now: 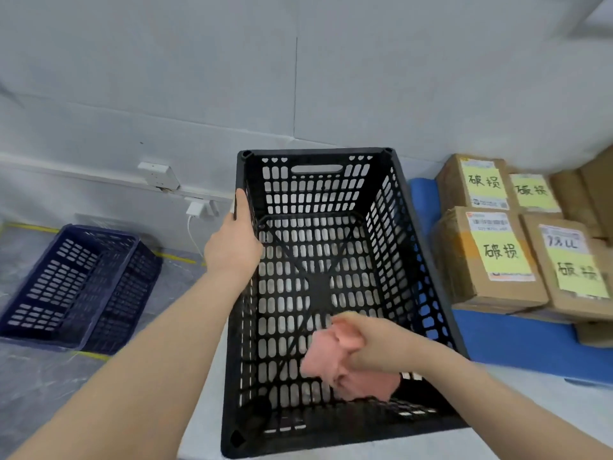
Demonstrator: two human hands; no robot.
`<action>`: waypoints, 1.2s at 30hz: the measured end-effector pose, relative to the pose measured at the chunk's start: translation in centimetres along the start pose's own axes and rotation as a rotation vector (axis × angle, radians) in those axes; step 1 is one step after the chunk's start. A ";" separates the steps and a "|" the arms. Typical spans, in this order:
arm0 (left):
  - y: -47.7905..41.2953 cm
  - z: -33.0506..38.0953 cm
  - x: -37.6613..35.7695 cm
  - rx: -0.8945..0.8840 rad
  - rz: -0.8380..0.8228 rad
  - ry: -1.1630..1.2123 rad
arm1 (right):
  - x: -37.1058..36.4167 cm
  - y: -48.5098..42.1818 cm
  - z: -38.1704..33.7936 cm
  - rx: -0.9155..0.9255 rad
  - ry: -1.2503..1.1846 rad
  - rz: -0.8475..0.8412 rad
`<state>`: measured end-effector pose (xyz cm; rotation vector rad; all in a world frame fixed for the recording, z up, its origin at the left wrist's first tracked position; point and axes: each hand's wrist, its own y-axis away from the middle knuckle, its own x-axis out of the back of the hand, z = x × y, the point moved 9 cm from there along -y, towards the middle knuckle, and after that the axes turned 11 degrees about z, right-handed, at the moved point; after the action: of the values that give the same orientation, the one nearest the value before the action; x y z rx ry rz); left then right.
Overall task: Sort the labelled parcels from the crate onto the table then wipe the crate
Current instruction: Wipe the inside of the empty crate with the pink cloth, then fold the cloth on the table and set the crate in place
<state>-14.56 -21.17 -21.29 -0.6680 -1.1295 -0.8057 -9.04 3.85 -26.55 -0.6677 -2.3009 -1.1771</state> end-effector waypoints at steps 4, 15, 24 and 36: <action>-2.9 1.2 -0.5 -0.024 -0.067 0.062 | 5.3 3.4 0.7 -0.062 -0.408 0.284; 8.2 12.4 3.5 -0.153 -0.636 0.536 | 10.7 8.9 -2.2 0.192 -1.312 0.540; 14.5 18.2 8.7 -0.075 -0.583 1.078 | 16.1 19.0 0.6 0.282 -1.013 0.933; 28.0 30.1 8.0 -0.357 -0.191 0.742 | 14.9 30.5 18.2 0.041 -0.654 0.954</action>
<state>-5.01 16.84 -6.49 -0.4830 -0.3754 -1.3007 -5.35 37.75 -8.68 -2.0549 -1.9487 -0.4692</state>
